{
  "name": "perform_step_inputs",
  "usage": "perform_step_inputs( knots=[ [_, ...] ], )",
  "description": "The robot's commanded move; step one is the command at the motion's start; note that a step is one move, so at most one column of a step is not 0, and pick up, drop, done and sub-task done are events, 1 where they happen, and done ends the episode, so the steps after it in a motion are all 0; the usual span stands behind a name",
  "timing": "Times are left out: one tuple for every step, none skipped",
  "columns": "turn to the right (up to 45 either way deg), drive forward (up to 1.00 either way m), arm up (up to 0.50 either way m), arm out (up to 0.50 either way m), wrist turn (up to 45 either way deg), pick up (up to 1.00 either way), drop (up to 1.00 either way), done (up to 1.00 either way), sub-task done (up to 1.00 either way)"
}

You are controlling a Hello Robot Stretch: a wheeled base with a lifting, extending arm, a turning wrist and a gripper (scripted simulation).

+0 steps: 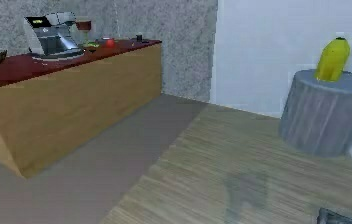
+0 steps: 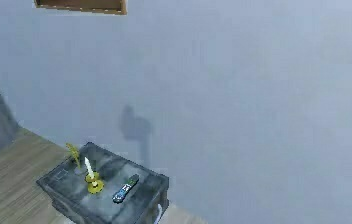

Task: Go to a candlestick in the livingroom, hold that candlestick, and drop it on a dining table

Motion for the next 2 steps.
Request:
perform_step_inputs(
  knots=[
    [-27.0, 0.0, 0.0, 0.0, 0.0, 0.0, 0.0, 0.0, 0.0],
    [-3.0, 0.0, 0.0, 0.0, 0.0, 0.0, 0.0, 0.0, 0.0]
  ],
)
